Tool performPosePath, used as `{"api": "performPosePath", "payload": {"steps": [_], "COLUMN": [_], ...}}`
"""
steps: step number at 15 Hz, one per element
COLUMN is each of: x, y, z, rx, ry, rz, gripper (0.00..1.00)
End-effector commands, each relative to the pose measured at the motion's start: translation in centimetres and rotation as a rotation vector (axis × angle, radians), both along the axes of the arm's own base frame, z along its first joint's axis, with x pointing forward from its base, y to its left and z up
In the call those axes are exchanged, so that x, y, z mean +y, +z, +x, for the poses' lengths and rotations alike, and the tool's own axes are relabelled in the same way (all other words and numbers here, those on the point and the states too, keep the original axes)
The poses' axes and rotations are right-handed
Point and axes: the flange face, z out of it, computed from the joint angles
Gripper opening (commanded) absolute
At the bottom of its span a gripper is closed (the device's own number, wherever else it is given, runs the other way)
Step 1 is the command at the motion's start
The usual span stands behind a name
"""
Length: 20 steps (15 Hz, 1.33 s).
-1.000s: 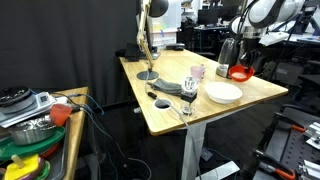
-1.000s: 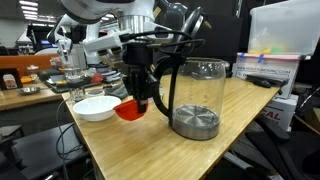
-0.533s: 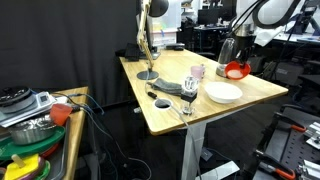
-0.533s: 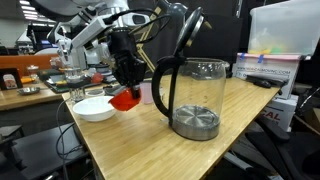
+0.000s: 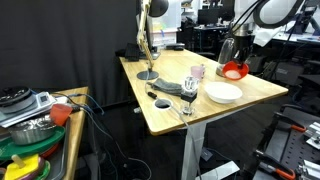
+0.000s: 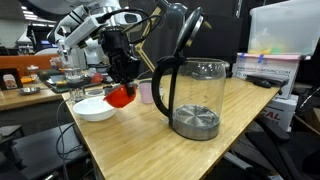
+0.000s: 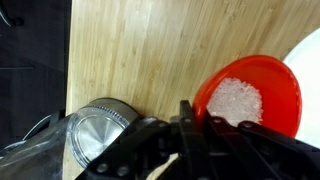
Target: Pour some rice from the orange bowl into the white bowl
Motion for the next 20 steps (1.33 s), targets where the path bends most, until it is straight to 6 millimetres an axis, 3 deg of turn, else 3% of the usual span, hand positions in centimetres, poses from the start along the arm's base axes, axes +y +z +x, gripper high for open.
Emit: {"api": "performPosePath", "payload": {"steps": [1,4,5,10,15,20], "x": [0.0,0.0,0.0,1.3,4.4,8.3], "y": [0.1,0.1,0.1,1.2,3.0,3.0], "z": [0.0,-0.1,-0.1,0.2,-0.5,-2.0], "rx": [0.000,0.001,0.001,0.009,-0.005,0.016], "ry": [0.000,0.000,0.000,0.047,0.109,0.171], "rz": [0.000,0.000,0.000,-0.066,-0.224,-0.249], "gripper": [0.08,0.08,0.02,0.02,0.02,0.02]}}
